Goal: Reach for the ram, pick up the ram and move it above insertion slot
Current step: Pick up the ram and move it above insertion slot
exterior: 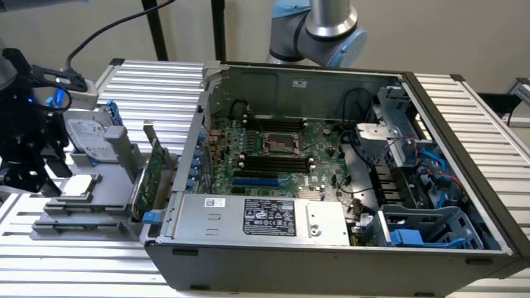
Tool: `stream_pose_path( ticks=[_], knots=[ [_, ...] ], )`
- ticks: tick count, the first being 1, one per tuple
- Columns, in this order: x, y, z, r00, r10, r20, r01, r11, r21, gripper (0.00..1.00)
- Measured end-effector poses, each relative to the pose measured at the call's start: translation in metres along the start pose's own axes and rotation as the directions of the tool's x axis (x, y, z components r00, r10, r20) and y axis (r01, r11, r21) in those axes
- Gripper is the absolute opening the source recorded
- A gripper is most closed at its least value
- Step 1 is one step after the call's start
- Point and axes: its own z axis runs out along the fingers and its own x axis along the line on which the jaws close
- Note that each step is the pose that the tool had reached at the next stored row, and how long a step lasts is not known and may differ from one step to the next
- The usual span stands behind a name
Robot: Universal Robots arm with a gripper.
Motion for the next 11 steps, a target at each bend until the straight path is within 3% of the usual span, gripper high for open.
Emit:
stream_pose_path(
  ticks=[11],
  knots=[
    [0.011, 0.0005, 0.0202, 1.0, 0.0, 0.0003, 0.0, 1.0, -0.0001, 0.42]
  ],
)
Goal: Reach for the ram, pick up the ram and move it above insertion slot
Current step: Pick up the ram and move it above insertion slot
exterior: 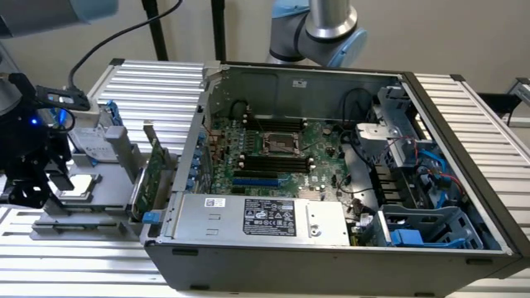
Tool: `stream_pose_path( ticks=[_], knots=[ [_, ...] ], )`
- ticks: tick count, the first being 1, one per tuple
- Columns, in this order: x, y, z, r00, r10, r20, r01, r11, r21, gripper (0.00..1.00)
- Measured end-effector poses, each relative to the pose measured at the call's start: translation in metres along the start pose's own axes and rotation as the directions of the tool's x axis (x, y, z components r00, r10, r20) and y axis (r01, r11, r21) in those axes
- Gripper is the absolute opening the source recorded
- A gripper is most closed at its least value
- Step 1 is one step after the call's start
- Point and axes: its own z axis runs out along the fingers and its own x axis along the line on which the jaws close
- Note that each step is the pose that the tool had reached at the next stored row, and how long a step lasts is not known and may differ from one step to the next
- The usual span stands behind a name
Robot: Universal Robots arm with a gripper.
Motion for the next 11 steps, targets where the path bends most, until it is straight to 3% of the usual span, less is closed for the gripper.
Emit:
stream_pose_path(
  ticks=[11],
  knots=[
    [0.003, 0.0011, 0.0202, 1.0, 0.0, 0.0075, 0.0, 1.0, 0.0011, 0.42]
  ],
)
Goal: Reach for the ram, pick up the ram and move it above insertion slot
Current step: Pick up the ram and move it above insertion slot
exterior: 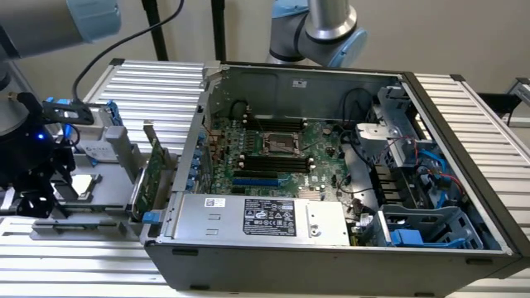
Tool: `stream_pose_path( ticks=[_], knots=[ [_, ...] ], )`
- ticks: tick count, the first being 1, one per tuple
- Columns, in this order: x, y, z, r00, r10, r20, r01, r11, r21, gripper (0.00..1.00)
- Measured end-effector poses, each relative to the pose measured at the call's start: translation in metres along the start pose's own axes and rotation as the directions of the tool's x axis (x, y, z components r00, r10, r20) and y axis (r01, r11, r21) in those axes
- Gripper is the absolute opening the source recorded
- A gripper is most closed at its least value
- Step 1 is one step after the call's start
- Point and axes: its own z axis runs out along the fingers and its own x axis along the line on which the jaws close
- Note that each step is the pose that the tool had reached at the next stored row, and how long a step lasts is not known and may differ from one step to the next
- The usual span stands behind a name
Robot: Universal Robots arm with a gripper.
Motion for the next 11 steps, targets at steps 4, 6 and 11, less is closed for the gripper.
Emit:
stream_pose_path(
  ticks=[4, 6, 11],
  knots=[
    [0.0, 0.0007, 0.0072, 1.0, 0.0, 0.0066, 0.0, 1.0, 0.0008, 0.42],
    [0.0, 0.0011, 0.0109, 0.9999, 0.0, 0.0108, 0.0, 1.0, 0.0012, 0.42],
    [0.0, 0.003, 0.0198, 0.9999, 0.0, 0.0162, 0.0, 1.0, 0.0017, 0.42]
  ],
)
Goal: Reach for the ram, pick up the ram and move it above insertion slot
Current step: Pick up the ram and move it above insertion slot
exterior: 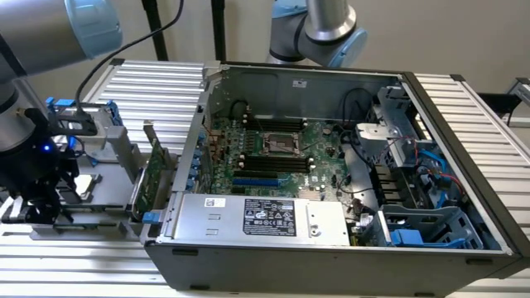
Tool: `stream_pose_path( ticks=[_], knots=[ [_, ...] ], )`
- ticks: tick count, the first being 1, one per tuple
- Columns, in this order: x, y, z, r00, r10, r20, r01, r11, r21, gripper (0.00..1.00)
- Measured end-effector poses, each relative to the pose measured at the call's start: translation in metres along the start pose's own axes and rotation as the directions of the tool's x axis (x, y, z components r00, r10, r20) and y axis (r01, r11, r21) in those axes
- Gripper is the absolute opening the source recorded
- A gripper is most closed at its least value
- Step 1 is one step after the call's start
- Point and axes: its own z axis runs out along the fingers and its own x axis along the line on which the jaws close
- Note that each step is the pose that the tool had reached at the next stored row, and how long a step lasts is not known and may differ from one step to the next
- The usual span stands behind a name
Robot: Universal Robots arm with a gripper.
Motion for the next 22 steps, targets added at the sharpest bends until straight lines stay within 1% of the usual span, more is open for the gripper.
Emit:
stream_pose_path(
  ticks=[4, 7, 10, 15, 17, 19, 22],
  knots=[
    [0.002, 0.0014, 0.0075, 1.0, 0.0, 0.0017, 0.0, 1.0, 0.0004, 0.42],
    [0.004, 0.0015, 0.0129, 1.0, 0.0, 0.0053, 0.0, 1.0, 0.0004, 0.42],
    [0.005, 0.0014, 0.0183, 0.9999, 0.0, 0.012, 0.0, 1.0, 0.0007, 0.42],
    [0.006, 0.0013, 0.0262, 0.9996, -0.001, 0.0284, 0.001, 1.0, 0.0015, 0.42],
    [0.007, 0.0013, 0.029, 0.9994, -0.001, 0.0335, 0.001, 1.0, 0.0018, 0.42],
    [0.008, 0.0011, 0.0316, 0.9994, -0.001, 0.0359, 0.001, 1.0, 0.0012, 0.42],
    [0.009, 0.0007, 0.0341, 0.9993, 0.005, 0.0364, -0.005, 1.0, -0.0005, 0.42]
  ],
)
